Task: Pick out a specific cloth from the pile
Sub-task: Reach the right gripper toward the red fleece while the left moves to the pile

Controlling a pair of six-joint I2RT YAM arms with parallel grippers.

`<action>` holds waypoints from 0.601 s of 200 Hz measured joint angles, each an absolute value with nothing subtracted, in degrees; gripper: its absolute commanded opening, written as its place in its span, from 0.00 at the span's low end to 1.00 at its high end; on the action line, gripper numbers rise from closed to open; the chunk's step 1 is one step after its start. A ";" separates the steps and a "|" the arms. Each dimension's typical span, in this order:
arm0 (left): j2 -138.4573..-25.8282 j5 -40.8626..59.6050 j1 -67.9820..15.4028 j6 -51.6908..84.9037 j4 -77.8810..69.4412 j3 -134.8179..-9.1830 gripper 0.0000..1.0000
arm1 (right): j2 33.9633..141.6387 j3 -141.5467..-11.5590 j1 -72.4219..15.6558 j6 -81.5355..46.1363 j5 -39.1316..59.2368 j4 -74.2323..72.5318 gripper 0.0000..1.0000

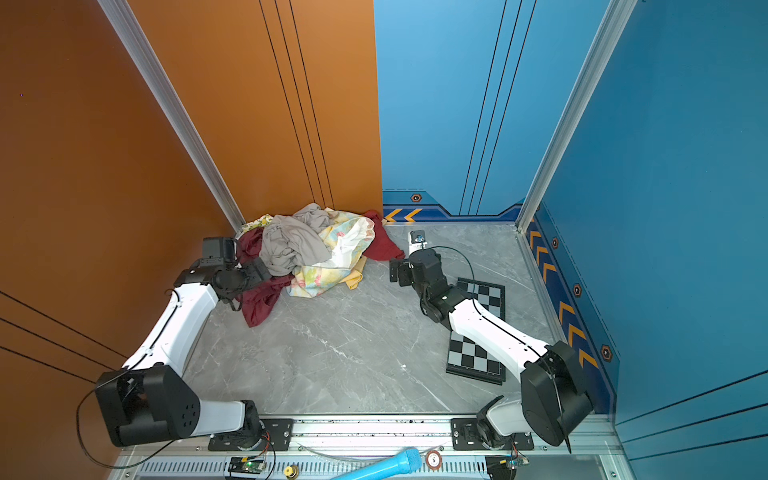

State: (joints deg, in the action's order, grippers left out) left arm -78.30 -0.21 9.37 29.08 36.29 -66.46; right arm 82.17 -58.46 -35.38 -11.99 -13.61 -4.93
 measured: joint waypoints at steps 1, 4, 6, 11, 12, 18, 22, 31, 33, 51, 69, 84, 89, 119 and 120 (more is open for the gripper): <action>-78.32 -0.08 9.50 29.15 36.29 -66.46 0.98 | 82.28 -58.57 -35.51 -11.94 -13.54 -4.91 1.00; -78.43 0.40 9.96 29.54 36.27 -66.46 0.98 | 82.63 -58.94 -35.92 -11.81 -13.39 -4.86 1.00; -78.54 0.75 10.33 29.76 36.27 -66.46 0.98 | 82.91 -59.18 -36.25 -11.70 -13.15 -4.86 1.00; -78.76 1.63 11.09 30.28 36.27 -66.46 0.98 | 83.33 -59.61 -36.84 -11.40 -12.78 -4.84 1.00; -78.83 1.74 11.22 30.39 36.27 -66.46 0.98 | 83.48 -59.75 -37.04 -11.38 -12.60 -4.82 1.00; -79.24 2.92 12.16 31.16 36.25 -66.46 0.98 | 83.92 -60.12 -37.74 -11.07 -12.08 -4.82 1.00; -79.48 3.64 12.75 31.57 36.25 -66.46 0.98 | 84.14 -60.31 -38.20 -10.83 -11.88 -4.69 1.00; -80.25 5.43 14.04 32.80 36.23 -66.46 0.98 | 84.68 -60.71 -39.05 -10.28 -11.35 -4.60 1.00; -80.44 5.85 14.33 33.06 36.23 -66.46 0.98 | 84.79 -60.73 -39.18 -10.20 -11.20 -4.60 1.00; -82.11 9.34 16.49 35.51 35.83 -66.43 0.98 | 85.86 -60.97 -40.73 -9.08 -10.28 -4.49 1.00; -83.20 12.49 18.57 38.13 34.37 -66.11 0.98 | 86.80 -60.97 -42.13 -8.19 -9.56 -4.45 1.00; -83.57 15.07 20.12 40.62 32.67 -65.21 0.99 | 87.02 -60.97 -42.96 -7.33 -8.93 -4.40 1.00; -83.77 16.05 20.62 41.65 31.88 -64.88 0.99 | 87.02 -60.97 -43.09 -7.18 -8.95 -4.45 1.00; -85.56 19.42 21.65 45.34 28.40 -63.83 0.99 | 87.11 -60.99 -41.52 -6.90 -9.02 -4.54 1.00; -85.60 19.46 21.61 45.36 28.38 -63.83 0.99 | 87.13 -61.01 -41.23 -7.05 -8.93 -4.51 1.00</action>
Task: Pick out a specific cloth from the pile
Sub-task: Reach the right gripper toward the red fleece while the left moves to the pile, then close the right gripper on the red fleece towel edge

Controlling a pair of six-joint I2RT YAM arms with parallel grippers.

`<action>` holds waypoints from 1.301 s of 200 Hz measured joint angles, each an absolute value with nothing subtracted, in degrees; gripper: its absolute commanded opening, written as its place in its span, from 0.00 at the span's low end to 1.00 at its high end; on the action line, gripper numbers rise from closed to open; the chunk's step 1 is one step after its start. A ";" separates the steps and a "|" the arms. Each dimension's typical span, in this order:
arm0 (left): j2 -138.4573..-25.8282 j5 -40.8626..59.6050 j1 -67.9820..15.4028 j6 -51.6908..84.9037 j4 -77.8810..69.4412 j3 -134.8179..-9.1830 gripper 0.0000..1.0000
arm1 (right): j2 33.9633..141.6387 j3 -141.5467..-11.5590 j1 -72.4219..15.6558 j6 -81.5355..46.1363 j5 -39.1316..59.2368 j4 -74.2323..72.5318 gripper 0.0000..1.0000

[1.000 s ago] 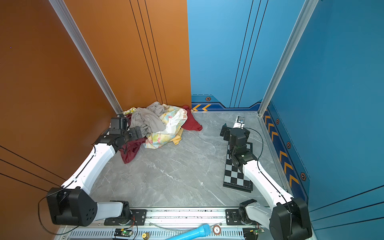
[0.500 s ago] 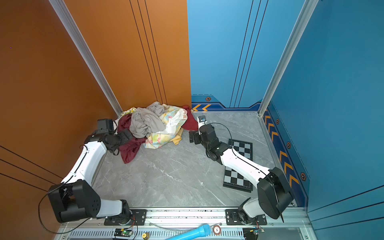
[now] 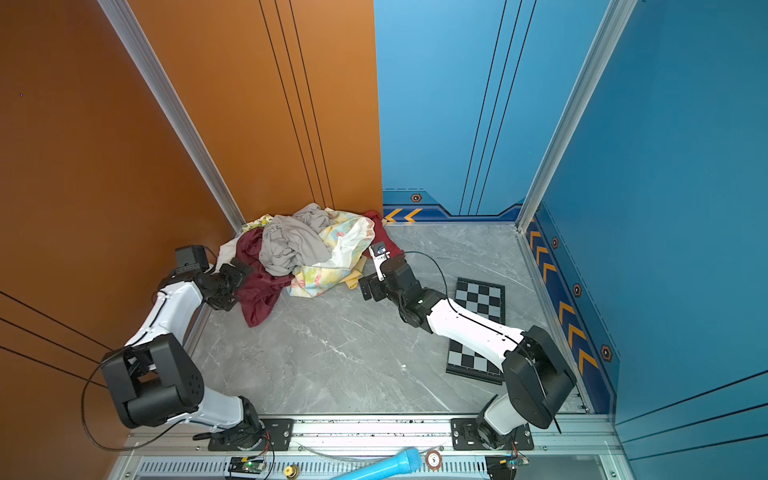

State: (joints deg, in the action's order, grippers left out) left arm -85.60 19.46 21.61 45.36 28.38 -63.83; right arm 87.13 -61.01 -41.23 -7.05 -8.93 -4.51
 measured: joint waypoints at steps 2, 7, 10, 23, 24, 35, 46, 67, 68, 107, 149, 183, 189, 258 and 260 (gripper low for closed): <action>-85.71 19.59 21.50 45.45 28.23 -63.83 0.99 | 87.15 -61.06 -40.95 -7.22 -8.75 -4.47 1.00; -85.89 19.66 21.28 45.54 27.86 -63.83 0.99 | 87.37 -61.28 -39.99 -7.60 -8.69 -4.45 0.99; -85.95 19.70 21.10 45.52 27.66 -63.83 0.99 | 87.61 -61.49 -39.27 -7.92 -8.47 -4.25 0.99; -85.95 19.66 19.84 45.08 27.14 -63.86 0.98 | 89.71 -63.66 -35.64 -10.31 -7.33 -3.73 0.97; -85.93 19.66 19.77 45.04 27.11 -63.86 0.98 | 89.89 -63.81 -35.44 -10.44 -7.31 -3.73 0.97; -85.80 19.00 18.00 43.40 26.98 -64.07 0.99 | 92.86 -66.65 -32.42 -13.02 -5.78 -3.27 0.96; -85.58 17.61 15.55 40.95 27.11 -64.55 0.99 | 96.36 -69.93 -29.85 -15.94 -4.12 -2.96 0.94; -84.64 13.87 9.85 34.37 28.01 -66.15 0.99 | 103.66 -76.86 -26.46 -21.37 -0.27 -1.43 0.93; -84.55 13.52 9.37 33.76 28.01 -66.28 0.99 | 104.18 -77.38 -26.28 -21.74 0.01 -1.30 0.93; -80.58 6.28 -3.25 18.90 28.34 -68.14 0.98 | 114.78 -87.09 -24.99 -29.95 5.26 1.17 0.90; -78.89 2.22 -10.98 7.38 28.91 -68.18 0.98 | 121.56 -91.98 -24.40 -36.16 7.60 2.28 0.88; -78.81 1.58 -11.77 4.27 29.63 -68.18 0.98 | 126.23 -94.80 -22.59 -40.58 7.86 2.61 0.86; -78.81 1.65 -11.77 4.05 29.71 -68.18 0.98 | 126.91 -95.15 -22.24 -41.15 7.88 2.68 0.85; -78.72 2.17 -11.77 3.88 29.89 -68.18 0.98 | 134.85 -104.29 -21.12 -44.03 7.92 6.48 0.78; -78.72 2.20 -11.77 3.88 29.89 -68.18 0.98 | 134.98 -104.49 -21.17 -44.03 7.92 6.59 0.78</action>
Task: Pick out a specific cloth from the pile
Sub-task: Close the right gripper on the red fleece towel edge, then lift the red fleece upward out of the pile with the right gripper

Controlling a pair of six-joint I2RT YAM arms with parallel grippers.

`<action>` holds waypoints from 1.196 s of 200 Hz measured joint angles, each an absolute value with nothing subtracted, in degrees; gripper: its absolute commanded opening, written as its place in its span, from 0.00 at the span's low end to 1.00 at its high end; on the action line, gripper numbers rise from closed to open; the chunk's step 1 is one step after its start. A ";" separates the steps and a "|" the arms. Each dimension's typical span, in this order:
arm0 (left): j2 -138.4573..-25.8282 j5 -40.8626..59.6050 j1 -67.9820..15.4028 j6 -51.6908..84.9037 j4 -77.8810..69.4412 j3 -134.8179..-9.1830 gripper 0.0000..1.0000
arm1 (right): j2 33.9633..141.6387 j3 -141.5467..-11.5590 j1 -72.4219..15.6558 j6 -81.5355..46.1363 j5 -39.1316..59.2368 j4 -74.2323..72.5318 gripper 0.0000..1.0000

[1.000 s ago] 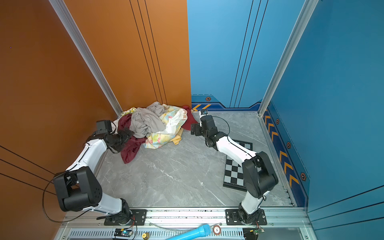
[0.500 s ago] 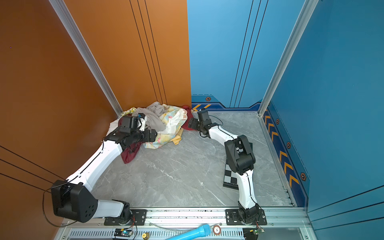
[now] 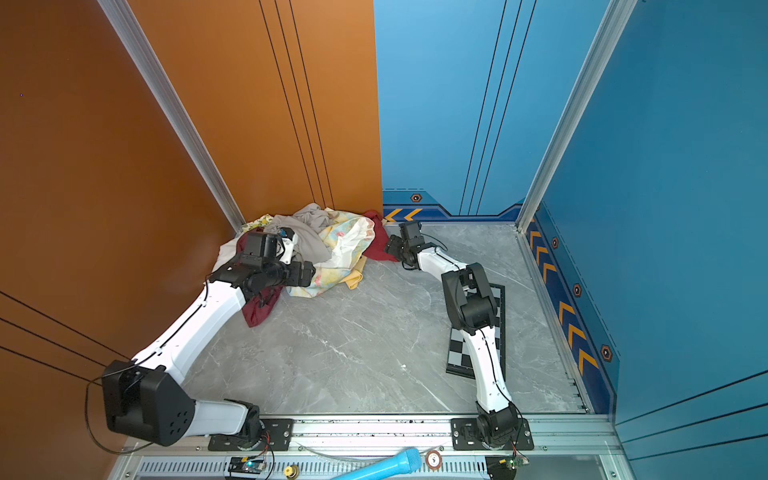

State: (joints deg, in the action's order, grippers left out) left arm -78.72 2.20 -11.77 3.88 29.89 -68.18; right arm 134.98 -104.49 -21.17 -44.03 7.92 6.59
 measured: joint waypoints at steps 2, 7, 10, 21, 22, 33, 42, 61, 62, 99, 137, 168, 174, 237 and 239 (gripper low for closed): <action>-78.72 2.24 -11.77 3.88 29.89 -68.18 0.98 | 135.20 -104.75 -21.19 -44.05 7.90 6.79 0.77; -78.72 2.39 -11.77 3.88 29.89 -68.18 0.98 | 135.63 -105.43 -21.28 -44.03 7.84 7.09 0.76; -78.72 2.44 -11.77 3.88 29.91 -68.18 0.98 | 135.87 -105.82 -21.32 -44.05 7.73 7.33 0.75; -78.72 2.63 -11.77 3.88 29.98 -68.18 0.98 | 137.08 -107.53 -21.41 -44.16 7.57 7.99 0.72; -78.72 2.66 -11.77 3.88 30.00 -68.18 0.98 | 137.19 -107.66 -21.41 -44.16 7.55 8.03 0.71; -78.72 3.01 -11.75 3.88 30.00 -68.18 0.98 | 138.65 -109.73 -21.56 -44.29 7.29 8.75 0.64; -78.72 3.16 -11.75 3.90 30.02 -68.18 0.98 | 140.00 -111.55 -21.69 -44.45 7.18 9.50 0.53; -78.72 3.46 -11.68 3.97 30.02 -68.18 0.98 | 142.74 -115.48 -22.09 -44.40 6.81 11.16 0.26; -78.72 3.46 -11.66 3.99 30.02 -68.18 0.98 | 142.85 -115.61 -22.11 -44.53 6.79 11.20 0.24; -78.24 3.90 -11.31 4.60 30.02 -68.18 0.98 | 144.16 -120.01 -22.90 -43.77 4.16 15.05 0.00; -76.58 3.95 -10.46 6.07 30.00 -68.16 0.98 | 141.49 -122.48 -23.59 -39.40 0.43 16.29 0.00; -76.34 4.12 -9.61 8.25 29.98 -68.18 0.98 | 134.28 -122.48 -24.91 -34.96 -2.72 16.23 0.00; -76.34 4.14 -9.47 8.69 29.95 -68.18 0.98 | 132.57 -122.48 -25.28 -34.13 -3.36 15.97 0.00; -76.69 5.21 -9.43 12.84 27.42 -68.18 0.98 | 120.51 -124.05 -28.25 -27.73 -5.87 7.20 0.00; -76.69 5.21 -9.43 13.02 27.33 -68.18 0.98 | 120.42 -124.14 -28.23 -27.59 -5.87 6.76 0.00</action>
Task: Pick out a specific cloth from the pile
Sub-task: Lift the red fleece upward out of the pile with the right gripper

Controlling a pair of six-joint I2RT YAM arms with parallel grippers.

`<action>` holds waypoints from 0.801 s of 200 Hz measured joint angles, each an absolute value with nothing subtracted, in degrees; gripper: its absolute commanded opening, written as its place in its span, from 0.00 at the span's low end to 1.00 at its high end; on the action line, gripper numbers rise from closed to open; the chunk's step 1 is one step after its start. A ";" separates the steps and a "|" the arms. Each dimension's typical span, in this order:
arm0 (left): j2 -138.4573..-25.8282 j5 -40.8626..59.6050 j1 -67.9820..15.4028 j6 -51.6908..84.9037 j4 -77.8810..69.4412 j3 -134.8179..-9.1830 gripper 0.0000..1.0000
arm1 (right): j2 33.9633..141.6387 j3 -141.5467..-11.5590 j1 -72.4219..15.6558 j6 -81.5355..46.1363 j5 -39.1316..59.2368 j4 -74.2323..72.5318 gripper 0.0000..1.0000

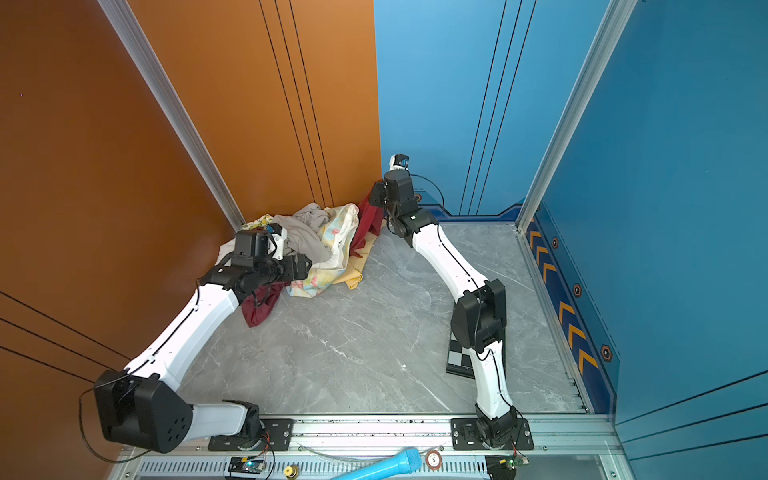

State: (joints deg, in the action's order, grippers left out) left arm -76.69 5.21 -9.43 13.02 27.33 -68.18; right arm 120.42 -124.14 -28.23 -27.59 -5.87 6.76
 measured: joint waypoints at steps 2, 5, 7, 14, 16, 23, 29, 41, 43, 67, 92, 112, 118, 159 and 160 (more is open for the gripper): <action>-76.71 5.21 -9.43 13.10 27.11 -68.18 0.98 | 120.33 -124.25 -28.23 -27.53 -5.87 6.39 0.00; -76.73 5.23 -9.43 13.37 26.87 -68.18 0.98 | 120.29 -124.44 -28.23 -27.31 -5.87 5.85 0.00; -76.73 5.26 -9.43 13.43 26.70 -68.18 0.98 | 120.25 -124.60 -28.21 -27.22 -5.87 5.41 0.00; -76.88 5.39 -9.43 13.98 26.28 -68.31 0.98 | 120.22 -125.40 -28.18 -26.89 -5.87 4.32 0.00; -76.97 5.41 -9.45 14.09 26.13 -68.40 0.98 | 120.22 -125.56 -28.18 -26.85 -5.87 4.16 0.00; -77.34 5.43 -9.61 14.55 25.76 -68.79 0.98 | 120.22 -126.30 -28.23 -26.63 -5.85 3.62 0.00; -77.80 5.43 -9.89 14.90 25.23 -69.28 0.98 | 120.22 -126.80 -28.29 -26.35 -5.85 2.98 0.00; -78.85 5.43 -10.50 15.22 24.16 -70.39 0.98 | 120.22 -127.83 -28.62 -25.80 -5.85 1.63 0.00; -79.07 5.43 -10.66 15.35 23.97 -70.61 0.98 | 120.20 -127.98 -28.69 -25.67 -5.85 1.52 0.00; -80.53 5.43 -12.93 15.57 21.67 -72.38 0.98 | 120.20 -130.87 -30.09 -24.32 -5.85 0.75 0.00; -82.06 5.58 -16.14 15.42 18.46 -73.69 0.98 | 119.96 -133.71 -31.46 -23.77 -5.65 0.12 0.00; -84.03 5.04 -19.46 14.02 15.57 -75.18 0.98 | 118.91 -134.06 -32.01 -23.77 -5.52 -0.71 0.00; -84.73 4.60 -20.51 13.34 14.63 -75.70 0.98 | 118.63 -134.10 -32.08 -23.75 -5.34 -0.84 0.00; -91.46 2.02 -25.41 9.67 4.58 -78.54 0.98 | 117.21 -134.17 -32.86 -23.77 -4.64 -0.86 0.00; -91.59 2.00 -25.45 9.61 4.38 -78.59 0.98 | 117.21 -134.17 -32.88 -23.77 -4.62 -0.86 0.00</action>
